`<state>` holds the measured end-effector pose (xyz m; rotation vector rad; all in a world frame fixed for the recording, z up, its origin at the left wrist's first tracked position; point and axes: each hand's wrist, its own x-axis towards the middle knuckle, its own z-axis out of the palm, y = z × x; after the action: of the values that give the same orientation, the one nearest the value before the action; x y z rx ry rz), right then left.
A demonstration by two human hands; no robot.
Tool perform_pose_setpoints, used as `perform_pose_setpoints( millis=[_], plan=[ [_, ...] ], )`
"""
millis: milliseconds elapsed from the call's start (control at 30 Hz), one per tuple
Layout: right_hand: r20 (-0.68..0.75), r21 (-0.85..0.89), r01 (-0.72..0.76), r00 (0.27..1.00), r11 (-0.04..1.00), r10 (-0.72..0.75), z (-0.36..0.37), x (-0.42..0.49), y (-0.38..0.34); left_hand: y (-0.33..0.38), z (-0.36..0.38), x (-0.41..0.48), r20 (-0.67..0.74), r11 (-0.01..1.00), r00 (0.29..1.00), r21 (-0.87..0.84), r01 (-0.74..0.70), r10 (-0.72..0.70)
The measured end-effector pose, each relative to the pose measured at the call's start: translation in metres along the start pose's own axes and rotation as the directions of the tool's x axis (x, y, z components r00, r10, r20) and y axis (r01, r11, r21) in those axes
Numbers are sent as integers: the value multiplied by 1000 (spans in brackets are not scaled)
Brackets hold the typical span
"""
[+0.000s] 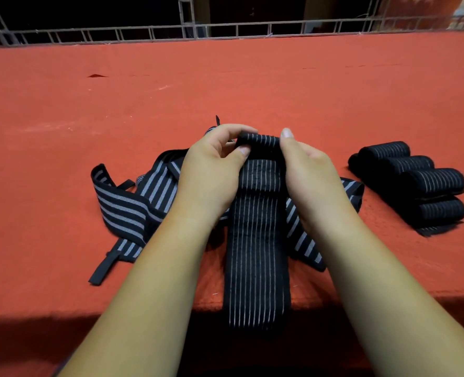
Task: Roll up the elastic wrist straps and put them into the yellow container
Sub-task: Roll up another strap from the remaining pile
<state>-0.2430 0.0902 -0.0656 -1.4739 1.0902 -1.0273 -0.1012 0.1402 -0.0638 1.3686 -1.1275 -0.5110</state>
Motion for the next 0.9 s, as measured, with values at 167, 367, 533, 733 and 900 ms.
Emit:
perform_pose_setpoints(
  millis=[167,367,533,733,900],
  plan=[
    [-10,-41,9,1000,999,-9,-4,2,-2,1,-2,-2,47,998,999,-50,28,-26],
    [-25,256,44,999,966,-39,3,6,6,3,-1,1,61,997,997,68,37,-42],
    [-105,305,31,994,952,1,7,10,6,6,2,0,143,985,987,163,47,-71],
    [-67,181,84,995,980,-73,9,6,8,1,2,-3,95,990,993,133,54,-67],
    [-1,282,78,997,956,-81,13,9,15,-3,9,-1,91,992,987,10,129,-129]
  ],
)
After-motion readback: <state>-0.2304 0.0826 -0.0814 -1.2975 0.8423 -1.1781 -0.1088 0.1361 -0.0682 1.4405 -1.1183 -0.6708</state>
